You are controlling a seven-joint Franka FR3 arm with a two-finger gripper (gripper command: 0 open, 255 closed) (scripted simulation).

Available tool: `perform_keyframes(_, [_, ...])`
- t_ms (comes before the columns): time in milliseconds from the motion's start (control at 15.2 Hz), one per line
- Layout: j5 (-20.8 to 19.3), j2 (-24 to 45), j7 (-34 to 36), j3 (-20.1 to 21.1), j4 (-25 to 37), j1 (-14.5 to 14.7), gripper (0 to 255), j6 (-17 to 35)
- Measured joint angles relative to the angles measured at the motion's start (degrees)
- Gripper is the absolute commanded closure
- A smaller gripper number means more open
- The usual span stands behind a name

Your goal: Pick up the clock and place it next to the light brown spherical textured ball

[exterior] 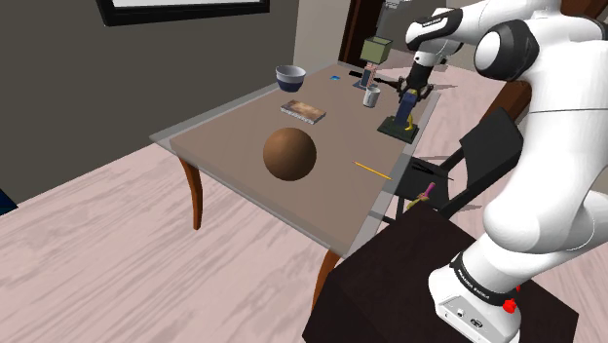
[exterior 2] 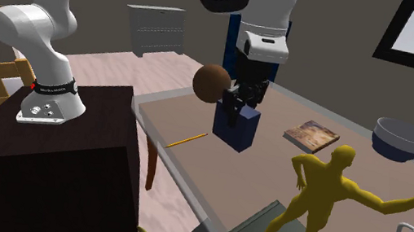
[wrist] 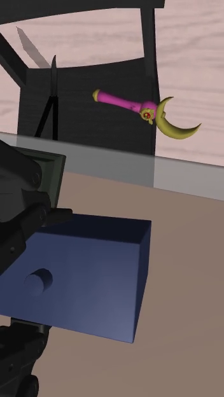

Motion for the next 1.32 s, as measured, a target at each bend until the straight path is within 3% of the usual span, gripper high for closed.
perform_keyframes(1056, [-0.5,-0.9,0.6,-0.4,10.9,-0.8,255,-11.7])
perform_keyframes(1320, [-1.6,-4.4,4.0,0.1,6.4,2.7,255,-10.6])
